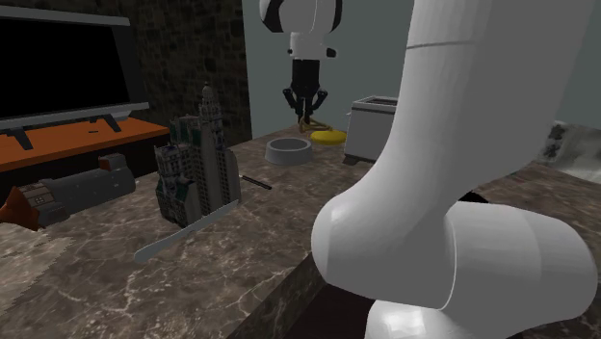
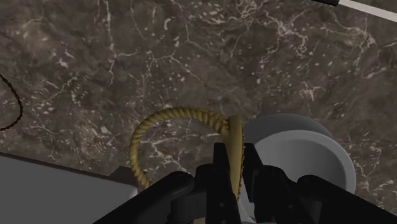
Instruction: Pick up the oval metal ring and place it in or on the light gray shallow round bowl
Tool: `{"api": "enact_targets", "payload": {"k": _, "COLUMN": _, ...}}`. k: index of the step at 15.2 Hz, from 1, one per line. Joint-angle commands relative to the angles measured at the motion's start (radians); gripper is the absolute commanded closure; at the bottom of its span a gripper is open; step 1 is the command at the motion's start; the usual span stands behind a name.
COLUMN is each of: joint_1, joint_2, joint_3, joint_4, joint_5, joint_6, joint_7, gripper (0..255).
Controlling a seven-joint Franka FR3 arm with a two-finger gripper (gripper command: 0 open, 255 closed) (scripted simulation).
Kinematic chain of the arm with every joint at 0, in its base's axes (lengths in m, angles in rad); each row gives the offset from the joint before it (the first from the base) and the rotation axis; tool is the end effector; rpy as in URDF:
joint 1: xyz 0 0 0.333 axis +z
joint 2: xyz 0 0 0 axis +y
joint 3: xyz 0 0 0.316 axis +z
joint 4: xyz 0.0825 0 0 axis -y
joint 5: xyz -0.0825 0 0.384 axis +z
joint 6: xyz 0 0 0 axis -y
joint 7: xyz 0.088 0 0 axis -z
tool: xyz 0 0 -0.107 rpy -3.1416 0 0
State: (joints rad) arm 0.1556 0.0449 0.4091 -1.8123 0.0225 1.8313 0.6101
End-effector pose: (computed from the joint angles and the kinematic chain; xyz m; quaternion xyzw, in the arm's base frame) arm 0.4847 0.3053 0.5085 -0.9994 0.0258 0.0202 0.0103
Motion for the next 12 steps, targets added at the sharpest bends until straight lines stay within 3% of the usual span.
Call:
{"api": "enact_targets", "payload": {"k": 1, "joint_1": 0.02, "joint_2": 0.091, "joint_3": 0.014, "joint_4": 0.117, "joint_5": -0.038, "joint_6": -0.032, "joint_7": 0.043, "gripper": 255}}
{"api": "enact_targets", "payload": {"k": 7, "joint_1": 0.127, "joint_2": 0.376, "joint_3": 0.025, "joint_4": 0.507, "joint_5": -0.154, "joint_6": -0.158, "joint_7": 0.143, "gripper": 255}}
{"api": "enact_targets", "payload": {"k": 10, "joint_1": 0.223, "joint_2": 0.575, "joint_3": 0.013, "joint_4": 0.824, "joint_5": -0.219, "joint_6": -0.281, "joint_7": 0.172, "gripper": 255}}
{"api": "enact_targets", "payload": {"k": 12, "joint_1": 0.216, "joint_2": 0.563, "joint_3": 0.01, "joint_4": 0.778, "joint_5": -0.214, "joint_6": -0.246, "joint_7": 0.172, "gripper": 255}}
